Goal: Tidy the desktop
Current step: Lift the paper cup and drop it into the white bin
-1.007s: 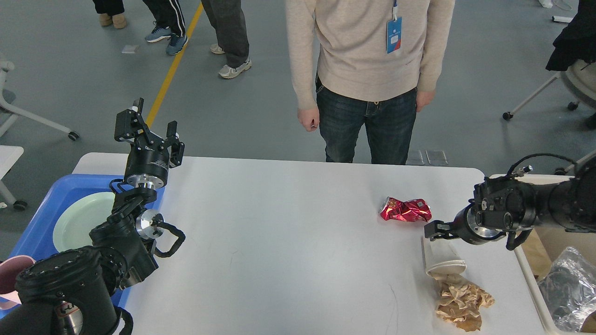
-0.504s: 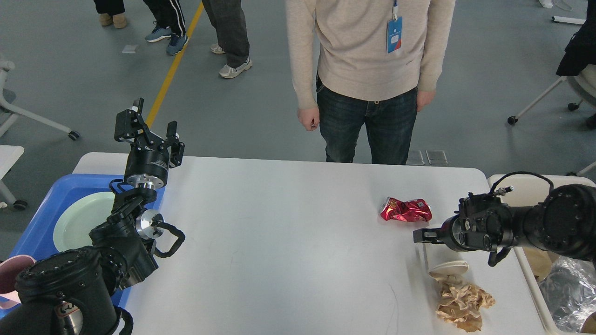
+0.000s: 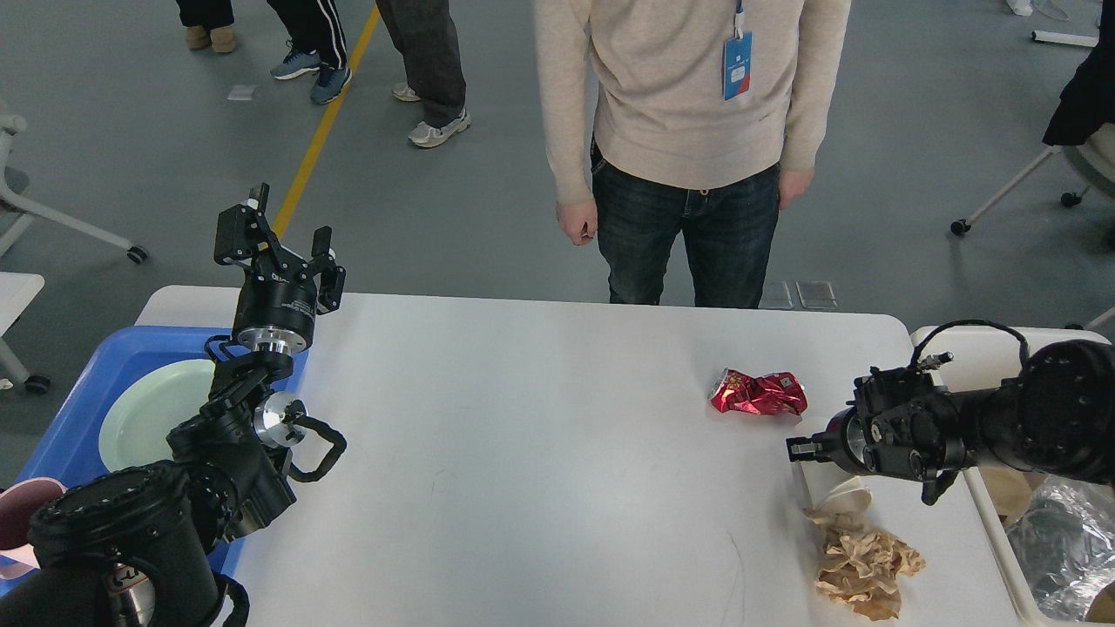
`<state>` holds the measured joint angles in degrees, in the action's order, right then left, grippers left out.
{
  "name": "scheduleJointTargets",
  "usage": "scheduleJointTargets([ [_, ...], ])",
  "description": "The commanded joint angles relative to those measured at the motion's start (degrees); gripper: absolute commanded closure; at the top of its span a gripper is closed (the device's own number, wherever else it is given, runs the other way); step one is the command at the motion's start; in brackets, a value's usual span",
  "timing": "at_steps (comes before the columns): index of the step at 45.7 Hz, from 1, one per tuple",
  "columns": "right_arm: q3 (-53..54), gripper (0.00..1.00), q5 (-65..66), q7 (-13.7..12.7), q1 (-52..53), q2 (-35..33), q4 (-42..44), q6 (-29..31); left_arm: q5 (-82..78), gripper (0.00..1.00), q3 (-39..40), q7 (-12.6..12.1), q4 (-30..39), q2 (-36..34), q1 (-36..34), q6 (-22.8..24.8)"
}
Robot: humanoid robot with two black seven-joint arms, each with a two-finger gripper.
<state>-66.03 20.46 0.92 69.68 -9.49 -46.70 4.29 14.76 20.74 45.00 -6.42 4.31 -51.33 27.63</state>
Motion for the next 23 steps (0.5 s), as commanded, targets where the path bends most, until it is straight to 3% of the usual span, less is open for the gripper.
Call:
scheduleJointTargets([
  [1,0.46,1.0,0.02,0.31,3.35,-2.46,-1.99,0.11,0.01,0.03,0.0,0.0,0.0,0.0,0.0,0.06],
  [13,0.55,1.0,0.02,0.66,19.86,-11.51,-12.8,4.67,0.01,0.03,0.0,0.0,0.0,0.0,0.0,0.06],
  [23,0.64,1.0,0.02,0.66,39.81,-22.06,-17.9,18.11,0.01,0.03,0.0,0.0,0.0,0.0,0.0,-0.03],
])
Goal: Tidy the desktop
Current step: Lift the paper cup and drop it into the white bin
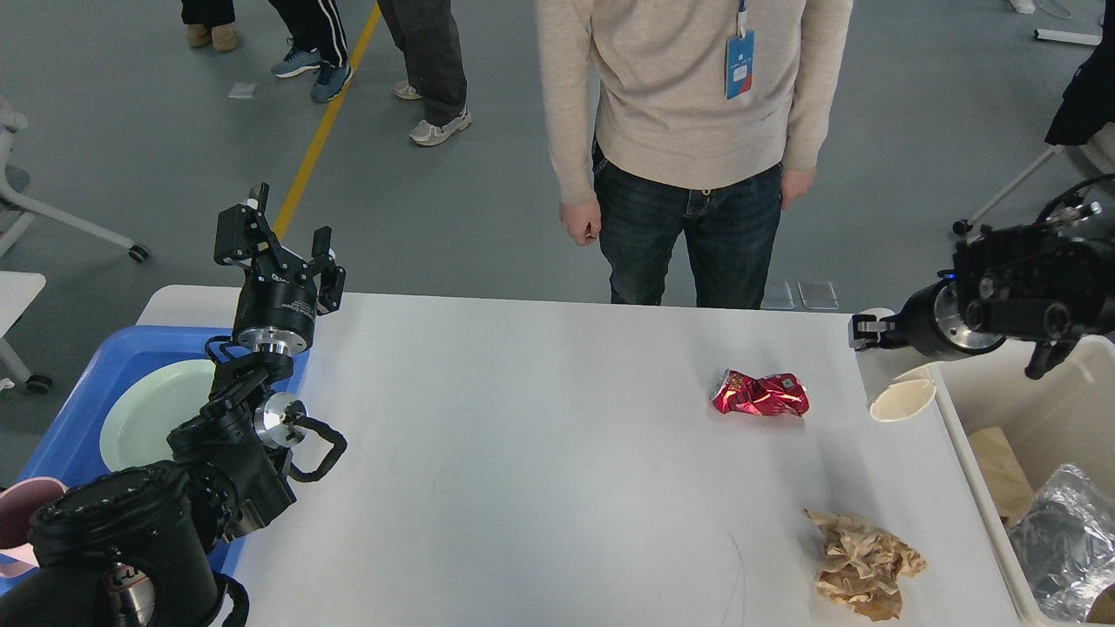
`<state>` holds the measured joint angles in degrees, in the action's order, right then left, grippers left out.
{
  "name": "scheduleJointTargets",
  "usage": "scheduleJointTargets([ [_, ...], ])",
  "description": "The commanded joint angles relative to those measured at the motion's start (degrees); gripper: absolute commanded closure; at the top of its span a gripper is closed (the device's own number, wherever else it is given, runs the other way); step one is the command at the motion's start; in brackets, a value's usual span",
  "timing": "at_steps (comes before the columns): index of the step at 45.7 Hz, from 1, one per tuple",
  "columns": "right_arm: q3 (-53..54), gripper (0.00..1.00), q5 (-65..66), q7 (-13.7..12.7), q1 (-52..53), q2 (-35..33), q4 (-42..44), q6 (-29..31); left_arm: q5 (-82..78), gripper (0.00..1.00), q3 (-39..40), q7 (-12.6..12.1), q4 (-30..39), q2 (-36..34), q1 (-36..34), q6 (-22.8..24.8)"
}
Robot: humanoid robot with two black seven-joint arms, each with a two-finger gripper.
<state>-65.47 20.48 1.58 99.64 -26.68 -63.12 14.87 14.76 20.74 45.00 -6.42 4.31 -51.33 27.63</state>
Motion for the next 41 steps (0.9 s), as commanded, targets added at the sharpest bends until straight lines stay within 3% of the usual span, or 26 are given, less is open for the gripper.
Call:
scheduleJointTargets([
  [1,0.16,1.0,0.0,0.01,11.61,-5.74,-1.48,9.28,0.01,0.03,0.0,0.0,0.0,0.0,0.0,-0.03],
  [9,0.87,1.0,0.0,0.01,21.38,-10.32,-1.22,18.7,0.01,0.03,0.0,0.0,0.0,0.0,0.0,-0.03],
  [16,0.17,1.0,0.18,-0.08,20.78,-11.46,0.36,17.74,0.01,0.03,0.0,0.0,0.0,0.0,0.0,-0.03],
  [34,1.92,1.0,-0.7,-0.61,-18.06,-13.31,20.48,-9.76,0.01,0.03,0.0,0.0,0.0,0.0,0.0,-0.03],
  [41,8.15,1.0,-4.83,-0.52,-32.64,-14.1,27.25,-14.96,0.01,0.03,0.0,0.0,0.0,0.0,0.0,0.06],
])
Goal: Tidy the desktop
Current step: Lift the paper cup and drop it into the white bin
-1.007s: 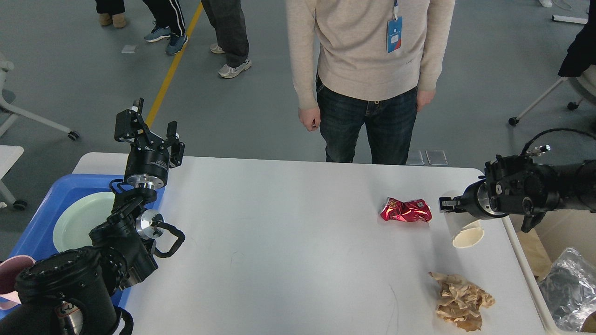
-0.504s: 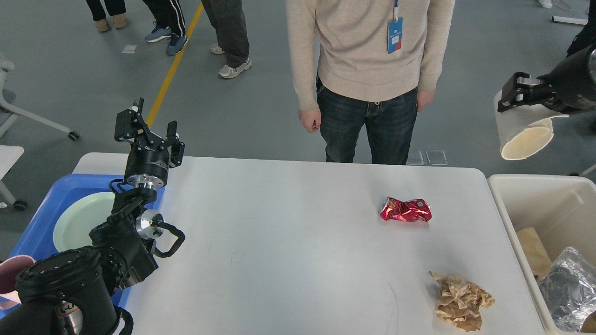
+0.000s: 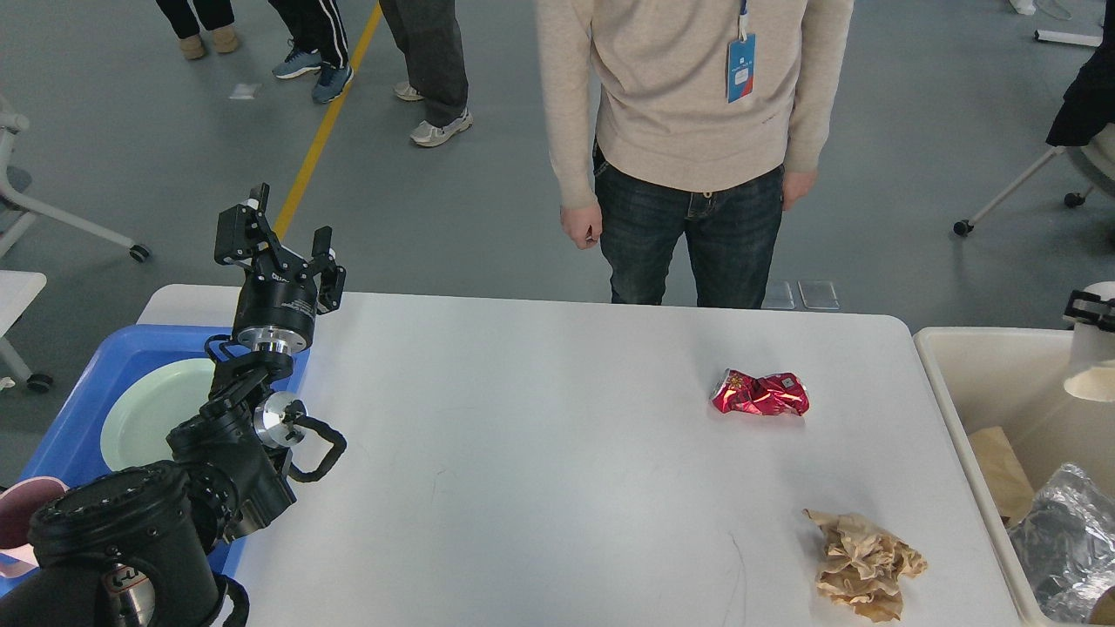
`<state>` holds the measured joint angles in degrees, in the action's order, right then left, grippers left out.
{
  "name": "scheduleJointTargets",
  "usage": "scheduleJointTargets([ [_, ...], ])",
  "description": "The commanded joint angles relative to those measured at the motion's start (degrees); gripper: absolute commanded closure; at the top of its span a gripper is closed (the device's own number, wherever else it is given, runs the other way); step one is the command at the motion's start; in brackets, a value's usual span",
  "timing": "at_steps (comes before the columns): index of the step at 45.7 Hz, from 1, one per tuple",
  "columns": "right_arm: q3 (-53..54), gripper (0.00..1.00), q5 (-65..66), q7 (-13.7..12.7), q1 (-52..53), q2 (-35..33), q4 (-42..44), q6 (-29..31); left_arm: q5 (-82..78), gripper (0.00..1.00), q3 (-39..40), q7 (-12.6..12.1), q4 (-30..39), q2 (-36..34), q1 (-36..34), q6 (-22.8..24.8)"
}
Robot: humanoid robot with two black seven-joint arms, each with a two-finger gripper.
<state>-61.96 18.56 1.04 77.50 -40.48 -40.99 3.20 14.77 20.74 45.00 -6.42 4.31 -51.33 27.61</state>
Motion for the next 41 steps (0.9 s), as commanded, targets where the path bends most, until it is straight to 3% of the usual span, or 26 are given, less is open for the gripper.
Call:
scheduleJointTargets([
  [1,5.79,0.99,-3.35,0.02,-12.53,-0.21,6.43,-3.29,-0.01,0.03,0.0,0.0,0.0,0.0,0.0,0.08],
  [3,7.81,0.76,-3.62,-0.07,-16.48,0.05,9.33,-3.29,-0.01,0.03,0.0,0.0,0.0,0.0,0.0,-0.01],
  [6,9.93,0.25,-3.62,-0.07,-21.32,0.93,13.9,-3.47,-0.01,0.03,0.0,0.0,0.0,0.0,0.0,-0.01],
  [7,10.45,0.15,-3.62,-0.07,-22.64,1.37,15.31,-3.47,-0.01,0.03,0.0,0.0,0.0,0.0,0.0,0.08],
  [8,10.98,0.12,-3.62,-0.07,-23.7,1.98,16.46,-3.47,-0.01,0.03,0.0,0.0,0.0,0.0,0.0,-0.01],
  [15,11.69,0.12,-3.62,-0.07,-29.42,4.27,19.45,-3.64,-0.01,0.03,0.0,0.0,0.0,0.0,0.0,-0.01],
  [29,11.6,0.12,-3.53,-0.07,-30.57,5.32,19.46,-3.55,-0.01,0.03,0.0,0.0,0.0,0.0,0.0,0.08],
  [35,11.43,0.11,-3.53,0.02,-28.2,6.2,18.14,-3.03,-0.01,0.03,0.0,0.0,0.0,0.0,0.0,-0.01],
  [41,8.27,0.11,-2.74,-0.07,-18.19,6.29,10.95,-2.76,-0.01,0.03,0.0,0.0,0.0,0.0,0.0,-0.01],
])
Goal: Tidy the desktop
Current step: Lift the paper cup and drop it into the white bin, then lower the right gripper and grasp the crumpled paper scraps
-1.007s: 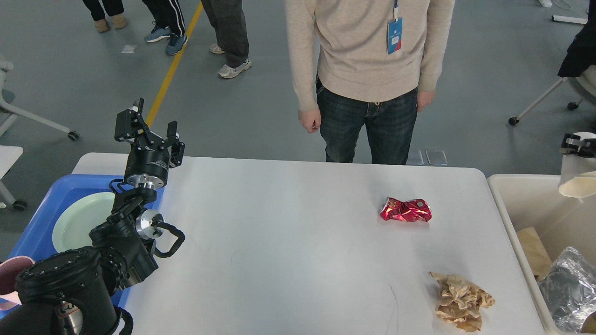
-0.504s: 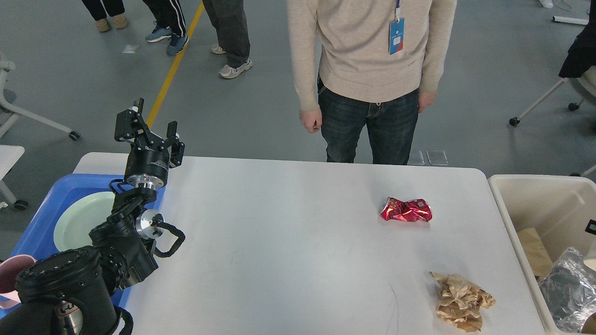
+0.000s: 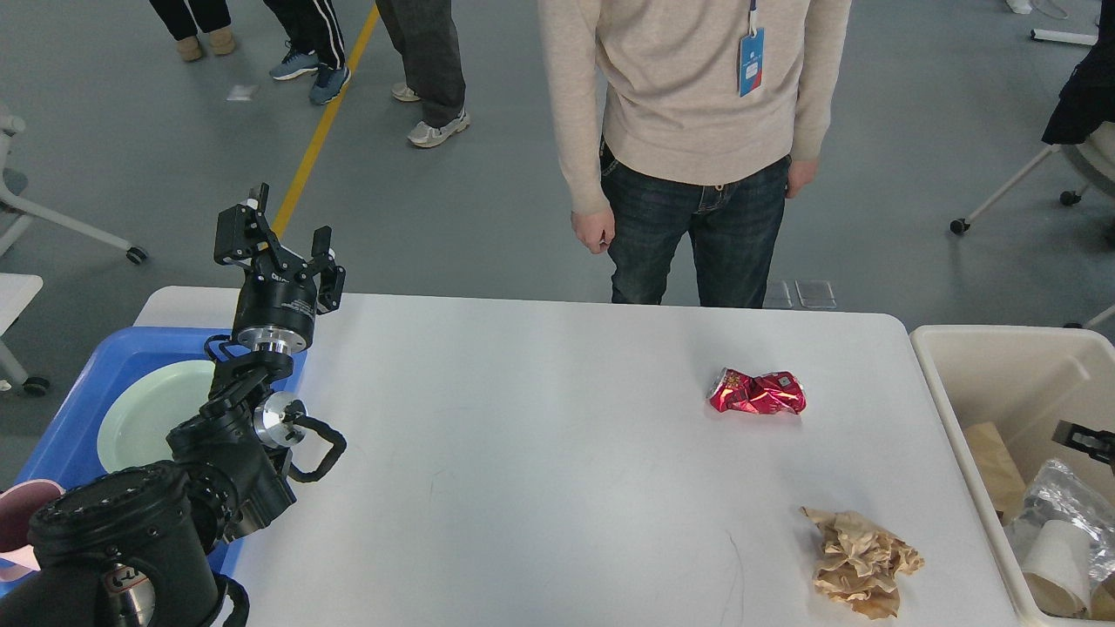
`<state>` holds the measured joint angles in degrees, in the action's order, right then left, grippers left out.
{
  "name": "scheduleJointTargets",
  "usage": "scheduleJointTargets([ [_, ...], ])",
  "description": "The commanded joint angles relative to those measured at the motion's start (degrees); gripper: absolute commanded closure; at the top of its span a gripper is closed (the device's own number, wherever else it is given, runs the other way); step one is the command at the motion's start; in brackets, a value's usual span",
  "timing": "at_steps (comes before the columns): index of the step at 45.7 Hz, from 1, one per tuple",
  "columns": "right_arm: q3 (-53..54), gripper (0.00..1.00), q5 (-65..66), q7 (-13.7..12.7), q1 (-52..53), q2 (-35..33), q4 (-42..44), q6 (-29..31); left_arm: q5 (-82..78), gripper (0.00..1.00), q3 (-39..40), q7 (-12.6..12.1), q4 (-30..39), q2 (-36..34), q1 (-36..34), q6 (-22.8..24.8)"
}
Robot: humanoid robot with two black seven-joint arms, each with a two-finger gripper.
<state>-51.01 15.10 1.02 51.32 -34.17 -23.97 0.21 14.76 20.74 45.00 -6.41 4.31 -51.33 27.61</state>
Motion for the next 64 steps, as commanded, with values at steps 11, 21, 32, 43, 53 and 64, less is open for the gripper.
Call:
scheduleJointTargets([
  [11,-18.06,0.07,0.98,0.03,33.65,3.76,-25.32,1.71,0.01,0.03,0.0,0.0,0.0,0.0,0.0,0.08],
  [21,-19.04,0.04,0.98,0.03,49.3,8.68,-34.03,19.36,0.01,0.03,0.0,0.0,0.0,0.0,0.0,-0.01],
  [32,-18.6,0.0,0.46,-0.05,63.28,12.64,-41.24,35.55,0.01,0.03,0.0,0.0,0.0,0.0,0.0,-0.01],
  [43,-18.95,0.0,0.54,-0.14,71.64,13.78,-48.19,38.37,0.01,0.03,0.0,0.0,0.0,0.0,0.0,-0.01],
  [53,-19.3,0.0,0.98,-0.49,63.66,13.61,-48.19,38.02,0.01,0.03,0.0,0.0,0.0,0.0,0.0,-0.01],
  [64,-17.9,0.0,0.98,-0.58,45.55,14.22,-47.22,30.73,0.01,0.03,0.0,0.0,0.0,0.0,0.0,-0.01],
])
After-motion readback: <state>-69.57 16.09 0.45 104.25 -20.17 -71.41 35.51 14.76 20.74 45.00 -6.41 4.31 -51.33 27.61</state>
